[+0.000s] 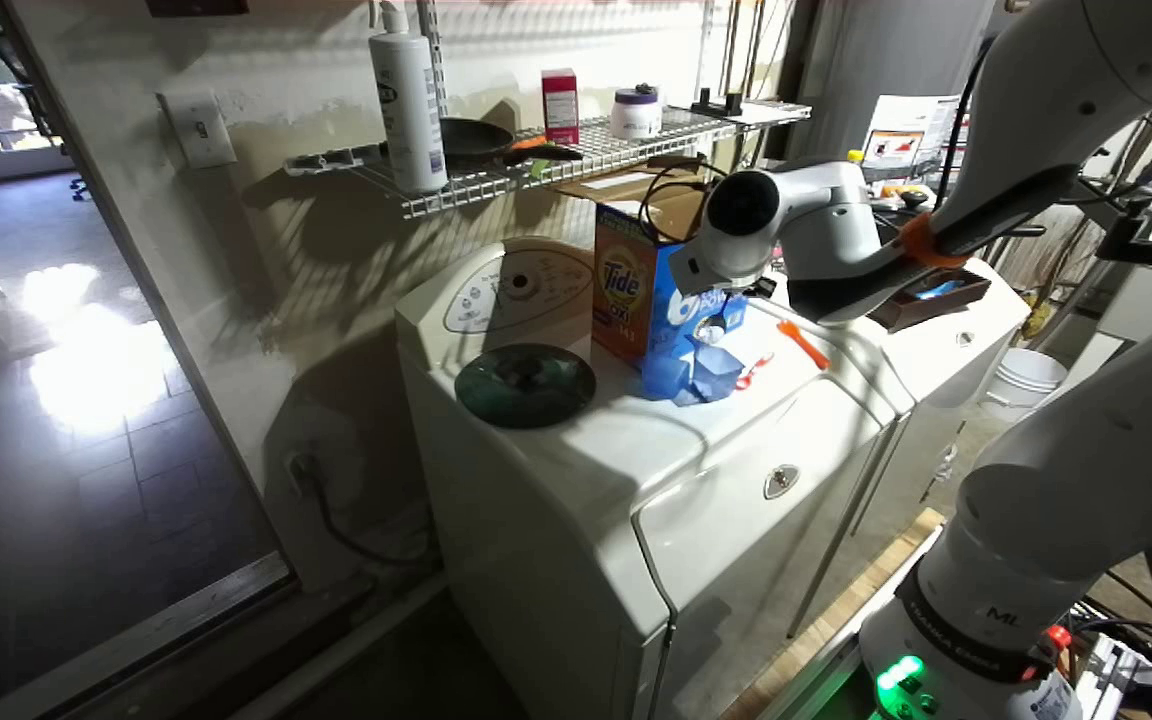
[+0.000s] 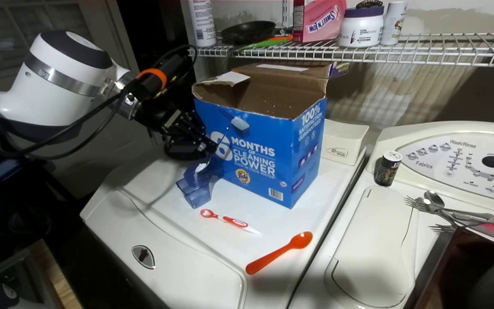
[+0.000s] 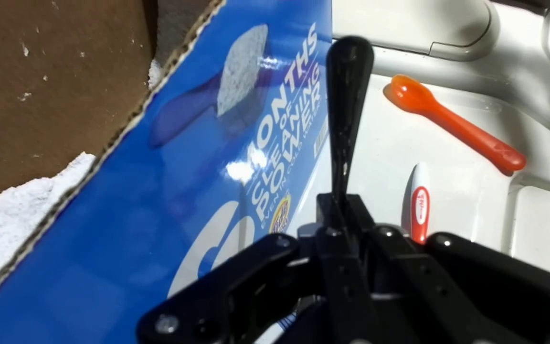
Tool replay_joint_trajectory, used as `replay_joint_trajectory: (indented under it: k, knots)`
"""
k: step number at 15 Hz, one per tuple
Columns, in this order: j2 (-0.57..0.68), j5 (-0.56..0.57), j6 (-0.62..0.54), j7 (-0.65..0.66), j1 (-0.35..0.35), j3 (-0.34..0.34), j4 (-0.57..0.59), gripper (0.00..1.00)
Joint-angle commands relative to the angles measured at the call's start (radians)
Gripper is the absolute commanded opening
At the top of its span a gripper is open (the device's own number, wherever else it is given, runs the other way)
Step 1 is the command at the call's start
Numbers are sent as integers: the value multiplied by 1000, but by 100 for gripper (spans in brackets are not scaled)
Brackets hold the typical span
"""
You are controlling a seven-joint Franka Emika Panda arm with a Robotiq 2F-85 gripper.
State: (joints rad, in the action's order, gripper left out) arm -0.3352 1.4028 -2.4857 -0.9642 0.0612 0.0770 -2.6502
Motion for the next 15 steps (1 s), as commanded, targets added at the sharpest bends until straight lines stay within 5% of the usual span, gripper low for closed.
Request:
replay_joint_trajectory:
  k: [1,15]
  knots:
    - [-37,51,49,45,-15,-11,-29,2]
    - [-63,121,110,108,-39,-25,-49,2]
